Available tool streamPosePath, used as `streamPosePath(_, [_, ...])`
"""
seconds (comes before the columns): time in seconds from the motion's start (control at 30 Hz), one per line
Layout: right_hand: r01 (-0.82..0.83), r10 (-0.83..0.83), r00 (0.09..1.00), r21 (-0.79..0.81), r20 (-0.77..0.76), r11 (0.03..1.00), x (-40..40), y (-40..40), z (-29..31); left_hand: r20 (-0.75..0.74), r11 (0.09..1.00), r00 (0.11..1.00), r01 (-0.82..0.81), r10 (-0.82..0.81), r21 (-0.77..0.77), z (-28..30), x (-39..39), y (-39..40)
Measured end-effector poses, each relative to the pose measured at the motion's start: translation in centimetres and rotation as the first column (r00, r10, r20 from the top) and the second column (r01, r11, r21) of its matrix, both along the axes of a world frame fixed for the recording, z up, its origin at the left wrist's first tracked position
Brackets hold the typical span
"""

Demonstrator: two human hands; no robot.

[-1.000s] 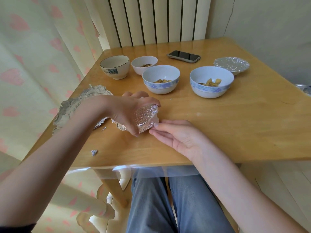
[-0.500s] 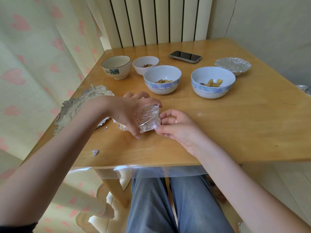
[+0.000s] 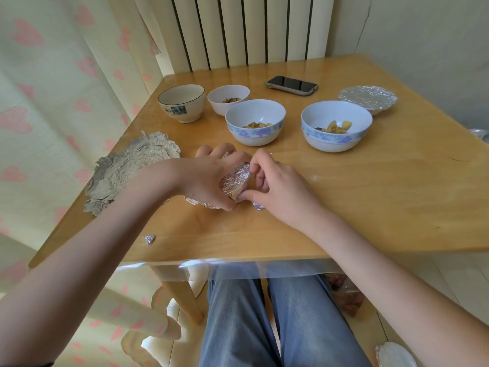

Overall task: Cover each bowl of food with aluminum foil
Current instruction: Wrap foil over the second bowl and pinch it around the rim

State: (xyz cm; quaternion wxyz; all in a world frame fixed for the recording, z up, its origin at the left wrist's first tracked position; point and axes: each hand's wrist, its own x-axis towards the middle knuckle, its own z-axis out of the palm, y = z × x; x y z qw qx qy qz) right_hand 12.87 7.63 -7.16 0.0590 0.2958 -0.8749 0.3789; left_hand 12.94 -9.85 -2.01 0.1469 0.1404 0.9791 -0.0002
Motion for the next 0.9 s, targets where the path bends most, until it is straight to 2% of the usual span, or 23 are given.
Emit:
streamPosePath(0.07, [-0.011,0.014,0.999,0.061,-0.042,0.998,0.0,0.3,0.2,-0.014,1.000,1.000,-0.004,0.004,-0.017,0.0,0.2,0.1])
streamPosePath(0.23, [-0.065,0.068,0.997,0.077,-0.040,0.995,0.0,0.7,0.3,-0.006,0.999,1.000,-0.012,0.012,-0.030,-0.1,0.5,0.2])
streamPosePath(0.43, [-0.042,0.045,0.998,0.074,-0.041,0.996,-0.8,0.1,1.0,-0.027,0.999,1.000,-0.013,0.012,-0.036,-0.2,0.4,0.2])
streamPosePath(0.63, [-0.010,0.038,0.993,0.246,-0.109,0.969,-2.5,0.0,2.3,-0.043,0.999,0.999,-0.011,0.009,-0.046,-0.4,0.3,0.3])
streamPosePath(0.77, [-0.079,0.086,0.996,0.197,-0.029,0.977,-2.9,0.5,1.9,-0.048,0.998,0.999,-0.008,0.005,-0.058,-0.5,0.4,0.3])
streamPosePath(0.83, [-0.145,0.140,0.989,0.104,0.058,0.984,-2.9,0.9,1.6,-0.042,0.997,0.999,-0.009,0.006,-0.072,-0.4,0.4,0.3])
streamPosePath(0.9, [-0.155,0.152,0.985,0.033,0.079,0.987,-3.1,1.1,1.6,-0.029,0.996,0.999,-0.015,0.013,-0.092,-0.4,0.4,0.3])
